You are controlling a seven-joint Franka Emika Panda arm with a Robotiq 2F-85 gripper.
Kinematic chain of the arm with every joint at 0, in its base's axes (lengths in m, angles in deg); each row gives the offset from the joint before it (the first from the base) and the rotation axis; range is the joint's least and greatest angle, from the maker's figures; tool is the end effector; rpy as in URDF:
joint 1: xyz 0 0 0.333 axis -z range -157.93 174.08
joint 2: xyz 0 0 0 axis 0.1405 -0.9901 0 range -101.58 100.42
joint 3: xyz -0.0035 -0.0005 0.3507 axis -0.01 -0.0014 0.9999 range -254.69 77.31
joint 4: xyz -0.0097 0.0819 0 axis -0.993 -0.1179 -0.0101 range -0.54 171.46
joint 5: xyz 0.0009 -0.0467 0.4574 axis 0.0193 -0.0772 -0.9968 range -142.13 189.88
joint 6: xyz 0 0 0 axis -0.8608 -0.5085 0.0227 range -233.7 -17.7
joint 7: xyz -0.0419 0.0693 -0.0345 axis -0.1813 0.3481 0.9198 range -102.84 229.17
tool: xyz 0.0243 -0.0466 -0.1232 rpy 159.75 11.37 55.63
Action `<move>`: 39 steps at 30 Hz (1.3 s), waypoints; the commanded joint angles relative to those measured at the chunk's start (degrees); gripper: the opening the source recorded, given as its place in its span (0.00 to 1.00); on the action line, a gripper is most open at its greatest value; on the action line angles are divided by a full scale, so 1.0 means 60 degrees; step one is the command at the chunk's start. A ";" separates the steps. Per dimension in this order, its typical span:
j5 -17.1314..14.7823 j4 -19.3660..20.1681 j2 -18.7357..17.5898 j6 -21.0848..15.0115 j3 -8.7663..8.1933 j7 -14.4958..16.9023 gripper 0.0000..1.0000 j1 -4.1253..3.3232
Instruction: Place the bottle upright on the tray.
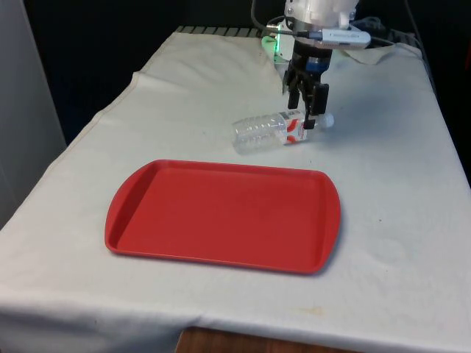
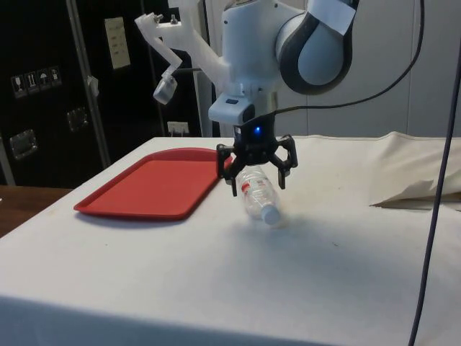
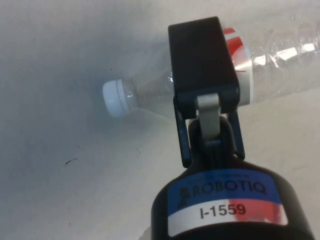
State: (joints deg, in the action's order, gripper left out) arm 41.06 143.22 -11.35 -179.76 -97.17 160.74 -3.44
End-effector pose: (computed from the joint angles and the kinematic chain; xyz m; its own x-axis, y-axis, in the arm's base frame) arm 0.4803 0.0333 0.1415 -0.4486 0.8832 -0.1367 0.8912 0.4535 0.0049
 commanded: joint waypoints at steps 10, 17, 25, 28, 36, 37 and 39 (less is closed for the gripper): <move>0.0048 -0.0019 0.0000 0.0019 -0.0010 0.0000 1.00 0.0000; 0.1070 -0.0172 0.0000 0.0029 -0.0325 -0.0735 1.00 -0.0134; 0.1843 -0.0210 0.0000 0.0086 -0.0334 -0.1413 1.00 -0.0124; 0.2149 -0.0239 -0.0010 0.0124 -0.0334 -0.1662 1.00 -0.0124; 0.2597 -0.0181 0.0000 0.0143 -0.0229 -0.2110 1.00 -0.0057; 0.2578 -0.0172 0.0000 0.0143 -0.0220 -0.2101 1.00 -0.0048; 0.2502 -0.0153 0.0000 0.0143 -0.0181 -0.2044 1.00 -0.0029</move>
State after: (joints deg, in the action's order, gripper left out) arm 55.44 142.54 -11.35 -178.96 -97.97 148.94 -3.44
